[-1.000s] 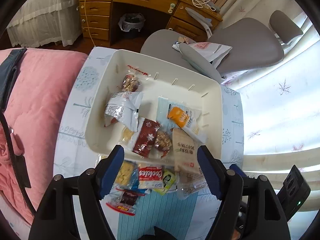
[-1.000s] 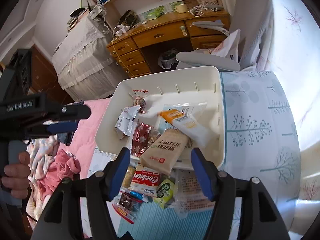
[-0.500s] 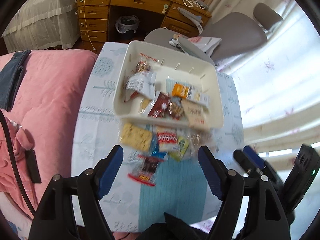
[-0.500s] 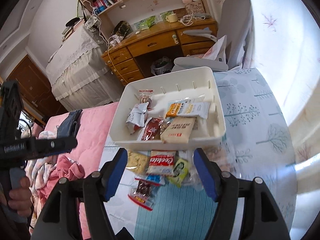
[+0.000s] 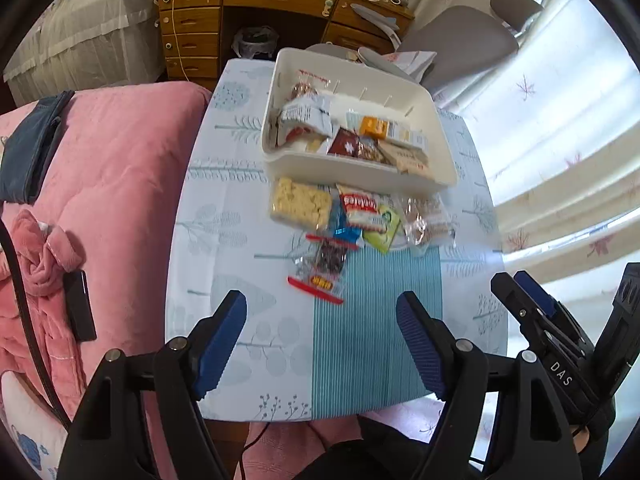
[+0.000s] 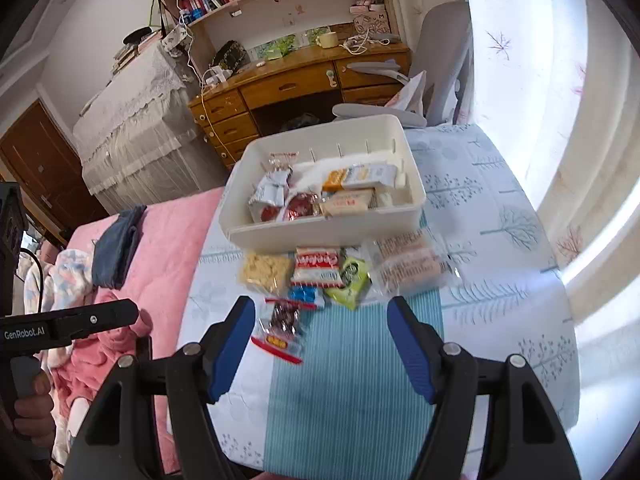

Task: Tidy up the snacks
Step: 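Withdraw both tools from the basket toward the remaining snacks, then grasp the clear printed bread bag with the right tool while the left grasps the red-label nut bag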

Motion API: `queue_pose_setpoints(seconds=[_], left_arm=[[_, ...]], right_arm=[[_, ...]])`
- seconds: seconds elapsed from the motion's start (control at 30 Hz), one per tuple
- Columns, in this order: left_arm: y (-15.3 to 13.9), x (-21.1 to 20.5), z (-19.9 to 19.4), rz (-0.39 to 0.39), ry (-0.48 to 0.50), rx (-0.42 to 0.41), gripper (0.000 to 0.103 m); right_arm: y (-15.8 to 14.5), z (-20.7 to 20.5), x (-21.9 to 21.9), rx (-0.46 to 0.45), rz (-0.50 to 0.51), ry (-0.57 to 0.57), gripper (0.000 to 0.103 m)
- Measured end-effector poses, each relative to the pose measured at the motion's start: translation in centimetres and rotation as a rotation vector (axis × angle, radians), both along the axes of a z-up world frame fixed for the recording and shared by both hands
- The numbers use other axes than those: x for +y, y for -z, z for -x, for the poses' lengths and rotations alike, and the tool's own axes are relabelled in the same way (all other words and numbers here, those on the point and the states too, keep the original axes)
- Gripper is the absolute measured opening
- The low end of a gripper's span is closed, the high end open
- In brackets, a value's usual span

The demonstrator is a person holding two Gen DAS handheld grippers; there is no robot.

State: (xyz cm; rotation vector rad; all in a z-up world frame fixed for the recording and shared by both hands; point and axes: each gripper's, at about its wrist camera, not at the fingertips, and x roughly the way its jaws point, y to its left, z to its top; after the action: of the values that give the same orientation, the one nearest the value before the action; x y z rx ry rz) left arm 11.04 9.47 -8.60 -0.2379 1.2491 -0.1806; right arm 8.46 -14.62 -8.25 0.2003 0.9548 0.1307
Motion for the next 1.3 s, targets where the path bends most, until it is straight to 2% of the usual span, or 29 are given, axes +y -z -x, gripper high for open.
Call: queue_pose_setpoints(seconds=[0.2,0.4,0.53,0.67,0.7,0.73,0.77,0.83,1.03,1.23,1.3], left_arm=[[2.4,-0.7,1.7,-0.001,0.006,0.027,0.076],[4.3,-1.8,1.7,-0.019,-0.026,0.045,0.078],[6.0,-3.1,0.4,-0.032,-0.062,0.05,0.08],[8.3,-4.8,-1.6,-0.048,-0.095,0.092,0.08],[8.7,-5.1,-2.0,-0.05,-0.103,0.094,0.08],[9.4,-5.5,-2.5,-0.06,-0.118,0.101,0.08],[9.9,-5.7,-3.0,-0.069,-0.126,0.109,0.08],[11.3,-6.4,-4.1,-0.093,-0.144,0.121,0.08],[15.0,-8.0,-7.2,-0.153,-0.18,0.17,0.08],[17.9,-8.9,-10.2,-0.192,-0.195,0.218,0.08],[18.7,-9.1,-10.9,-0.199,-0.193,0.238,0.08]], right_arm=[[1.7,2.1,-0.5,0.01,0.074,0.012,0.069],[3.4,1.9,-1.3,0.02,0.17,-0.03,0.069],[4.3,0.5,-2.1,0.03,0.228,-0.1,0.069],[5.4,-1.7,-3.1,0.06,0.279,-0.169,0.069],[5.8,-2.3,-3.3,0.073,0.285,-0.181,0.07],[6.2,-3.2,-3.5,0.09,0.293,-0.194,0.077],[6.6,-3.9,-3.8,0.103,0.293,-0.206,0.084],[7.3,-5.1,-4.4,0.12,0.272,-0.236,0.086],[10.2,-9.6,-5.7,0.214,0.228,-0.293,0.087],[13.7,-13.1,-6.8,0.3,0.197,-0.288,0.087],[14.4,-13.7,-6.7,0.303,0.191,-0.29,0.087]])
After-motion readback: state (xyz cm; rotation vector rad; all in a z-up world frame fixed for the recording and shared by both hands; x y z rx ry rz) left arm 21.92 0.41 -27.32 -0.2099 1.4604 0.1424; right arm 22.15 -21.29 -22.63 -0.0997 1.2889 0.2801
